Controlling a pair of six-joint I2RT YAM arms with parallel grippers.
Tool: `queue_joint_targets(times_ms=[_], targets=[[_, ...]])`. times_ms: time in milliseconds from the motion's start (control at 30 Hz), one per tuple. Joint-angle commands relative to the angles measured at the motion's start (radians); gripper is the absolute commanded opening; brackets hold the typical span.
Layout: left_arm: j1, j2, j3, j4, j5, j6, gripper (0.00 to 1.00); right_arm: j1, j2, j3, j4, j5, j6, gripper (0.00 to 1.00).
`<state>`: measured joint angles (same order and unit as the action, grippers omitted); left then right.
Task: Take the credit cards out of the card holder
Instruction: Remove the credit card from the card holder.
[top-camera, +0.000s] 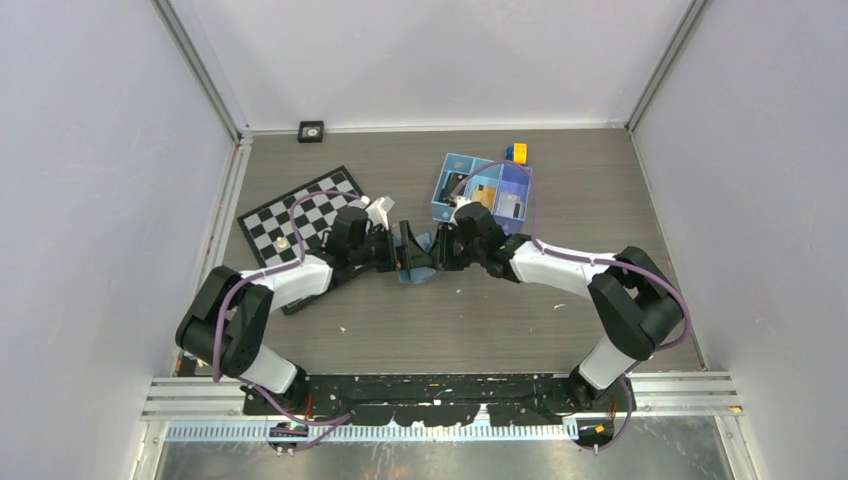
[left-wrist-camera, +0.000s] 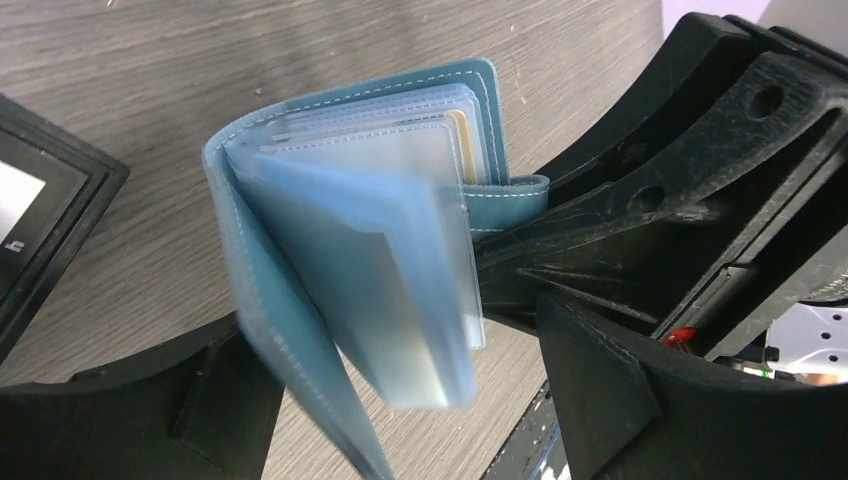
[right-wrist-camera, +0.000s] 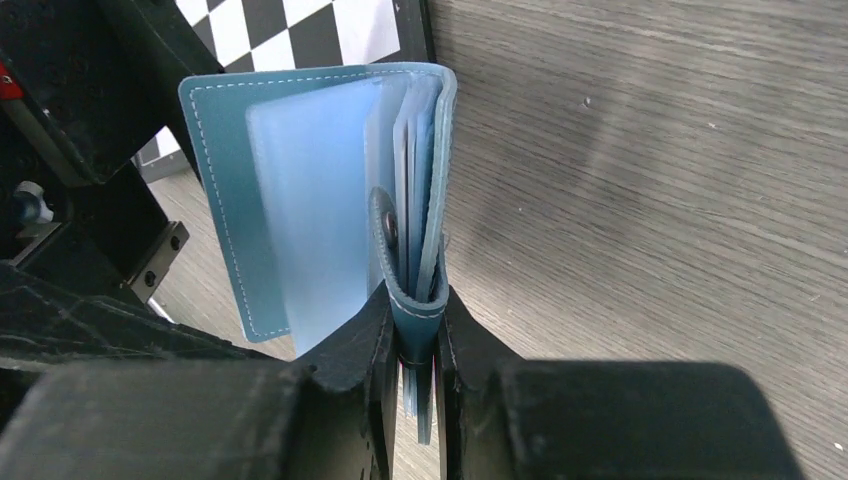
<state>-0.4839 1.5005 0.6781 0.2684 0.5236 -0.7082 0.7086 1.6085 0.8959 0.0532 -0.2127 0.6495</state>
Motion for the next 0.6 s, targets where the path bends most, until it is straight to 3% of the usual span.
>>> queue_joint_targets(times_ms=[0, 100, 267, 567], targets=[[-0.006, -0.001, 0.051, -0.057, -0.029, 0.041, 0.88, 0.044, 0.005, 0.067, 0.010, -0.012, -0.048, 0.10], [-0.005, 0.005, 0.056, -0.077, -0.043, 0.038, 0.83, 0.053, -0.008, 0.063, 0.010, -0.001, -0.058, 0.10], [0.000, -0.008, 0.060, -0.141, -0.127, 0.048, 0.57, 0.053, -0.030, 0.049, 0.018, 0.017, -0.064, 0.10], [0.024, -0.003, 0.083, -0.241, -0.191, 0.055, 0.57, 0.054, -0.055, 0.034, 0.024, 0.035, -0.064, 0.09]])
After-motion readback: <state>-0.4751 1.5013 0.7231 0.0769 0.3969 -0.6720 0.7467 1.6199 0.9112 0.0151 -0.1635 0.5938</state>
